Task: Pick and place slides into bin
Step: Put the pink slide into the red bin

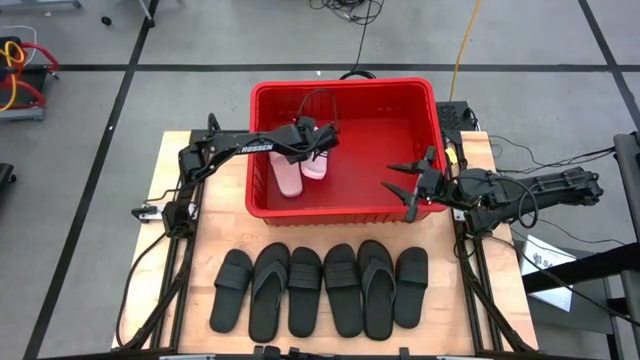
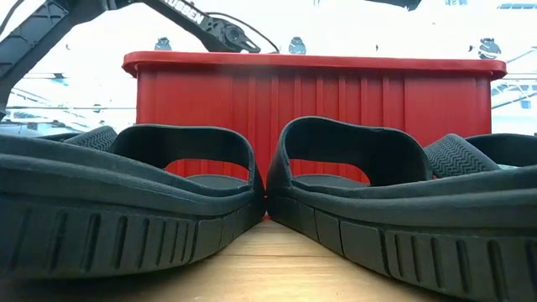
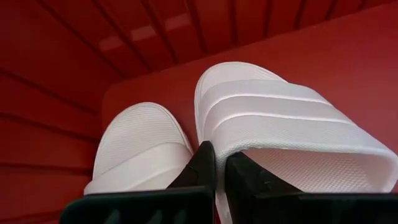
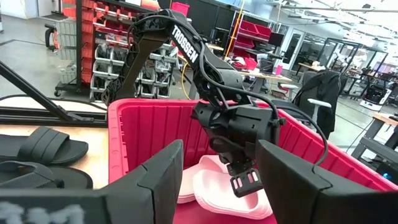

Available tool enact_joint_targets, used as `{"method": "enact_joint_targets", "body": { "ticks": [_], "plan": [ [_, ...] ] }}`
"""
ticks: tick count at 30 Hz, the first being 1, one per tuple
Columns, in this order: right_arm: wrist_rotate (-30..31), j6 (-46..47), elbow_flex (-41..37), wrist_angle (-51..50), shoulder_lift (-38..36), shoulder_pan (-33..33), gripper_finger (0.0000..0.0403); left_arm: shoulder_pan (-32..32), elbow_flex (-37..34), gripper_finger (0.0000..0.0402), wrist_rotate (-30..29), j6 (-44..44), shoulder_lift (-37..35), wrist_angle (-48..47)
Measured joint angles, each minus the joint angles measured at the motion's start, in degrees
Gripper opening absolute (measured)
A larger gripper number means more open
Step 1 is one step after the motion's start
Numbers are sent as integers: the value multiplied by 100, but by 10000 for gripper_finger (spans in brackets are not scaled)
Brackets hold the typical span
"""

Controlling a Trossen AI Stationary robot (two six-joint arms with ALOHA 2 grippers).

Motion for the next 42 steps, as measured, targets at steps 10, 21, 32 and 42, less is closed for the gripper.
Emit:
{"method": "enact_joint_targets", "body": {
  "ticks": [10,21,32,42],
  "plan": [
    [0,0,0,4,0,0,194,204,0,10,708,-213,1,20],
    [-2,2,0,4,0,0,194,233,0,56,761,-221,1,28],
    [-2,2,0,4,0,0,194,239,0,134,1347,-99,1,4],
    [-2,2,-1,5,0,0,194,236,2,136,1744,122,0,-13]
  ]
}}
